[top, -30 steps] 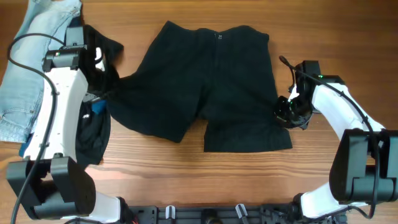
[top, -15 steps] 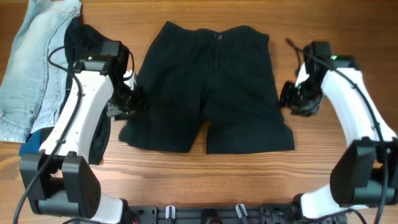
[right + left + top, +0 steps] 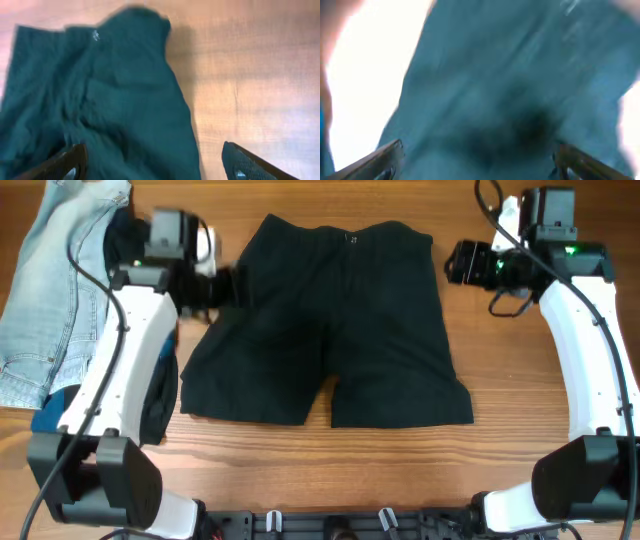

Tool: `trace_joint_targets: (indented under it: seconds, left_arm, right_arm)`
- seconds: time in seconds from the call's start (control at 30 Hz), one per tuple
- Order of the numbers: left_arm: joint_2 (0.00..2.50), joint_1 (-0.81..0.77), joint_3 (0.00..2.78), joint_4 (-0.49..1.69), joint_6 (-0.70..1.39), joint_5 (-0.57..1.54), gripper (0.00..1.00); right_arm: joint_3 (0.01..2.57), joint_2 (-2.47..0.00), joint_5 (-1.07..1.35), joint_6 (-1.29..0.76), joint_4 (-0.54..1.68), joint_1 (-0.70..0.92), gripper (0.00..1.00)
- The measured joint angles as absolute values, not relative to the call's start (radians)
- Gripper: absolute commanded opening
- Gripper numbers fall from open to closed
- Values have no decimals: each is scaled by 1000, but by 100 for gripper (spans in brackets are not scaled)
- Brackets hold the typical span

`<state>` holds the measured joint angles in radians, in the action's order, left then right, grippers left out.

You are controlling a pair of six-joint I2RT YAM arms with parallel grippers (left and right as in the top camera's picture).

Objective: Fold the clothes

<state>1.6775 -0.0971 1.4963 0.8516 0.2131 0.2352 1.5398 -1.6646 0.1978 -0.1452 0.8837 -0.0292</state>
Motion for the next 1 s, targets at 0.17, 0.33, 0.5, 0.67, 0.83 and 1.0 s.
trace_joint_targets:
  seconds: [0.17,0.33,0.5,0.67,0.83,1.0]
  left_arm:
    - [1745,-97,1663,746,192,252,100]
    - [1953,-97,1813,650,173,261,100]
    - [2139,-98,1837,513,161,260,99]
    - [2219,-98,1837,409,157,260,100]
    - [2256,-107,1840,334,156,260,100]
    - [2320,-131,1840,297,154,260,100]
  right_arm:
    - [1540,-1688,230,-103,757,-29,87]
    - [1540,-1752,251,-76,616,-29,86]
    - [1540,-1858,283,-54,477,-28,84]
    - [1540,-1982,294,-47,379,-10,82]
    - [1540,-2095,311,-79,288,20,82]
    - [1540,-2142,315,-121,229,30,82]
